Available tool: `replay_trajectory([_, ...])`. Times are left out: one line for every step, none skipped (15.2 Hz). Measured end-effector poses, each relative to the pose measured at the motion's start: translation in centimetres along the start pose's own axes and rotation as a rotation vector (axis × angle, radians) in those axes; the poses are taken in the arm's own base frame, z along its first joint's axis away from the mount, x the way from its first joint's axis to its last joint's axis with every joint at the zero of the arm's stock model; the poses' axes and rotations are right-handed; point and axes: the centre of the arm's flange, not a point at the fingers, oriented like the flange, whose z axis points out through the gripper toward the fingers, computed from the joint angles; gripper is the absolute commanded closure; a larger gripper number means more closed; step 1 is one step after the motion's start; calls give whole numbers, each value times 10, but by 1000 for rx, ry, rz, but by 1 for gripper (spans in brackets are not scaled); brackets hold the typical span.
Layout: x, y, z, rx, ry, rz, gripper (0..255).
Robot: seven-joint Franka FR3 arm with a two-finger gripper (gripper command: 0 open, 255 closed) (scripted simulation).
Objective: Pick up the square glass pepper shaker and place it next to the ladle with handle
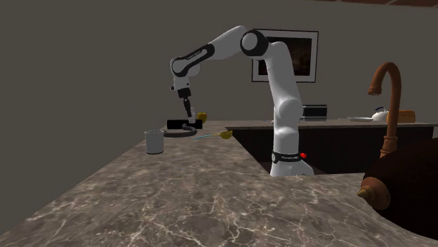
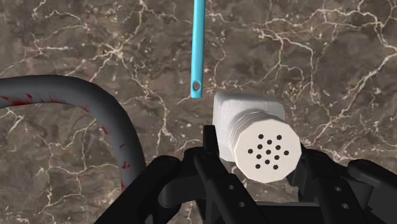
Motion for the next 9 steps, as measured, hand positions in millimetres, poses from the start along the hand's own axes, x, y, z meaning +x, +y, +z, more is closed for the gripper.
replay_trajectory([1, 1, 5, 0, 0, 0, 255])
replay_trajectory([3, 1, 11, 0, 0, 0, 255])
replay_trajectory([3, 0, 16, 0, 0, 0, 255])
replay_trajectory([5, 0, 20, 0, 0, 0, 255])
replay_trajectory([5, 0, 26, 0, 0, 0, 255])
replay_trajectory([6, -1, 31, 0, 0, 0, 255])
replay_trajectory([7, 0, 36, 0, 0, 0, 255])
replay_trajectory([8, -1, 41, 0, 0, 0, 255])
replay_trajectory([10, -1, 47, 0, 0, 0, 255])
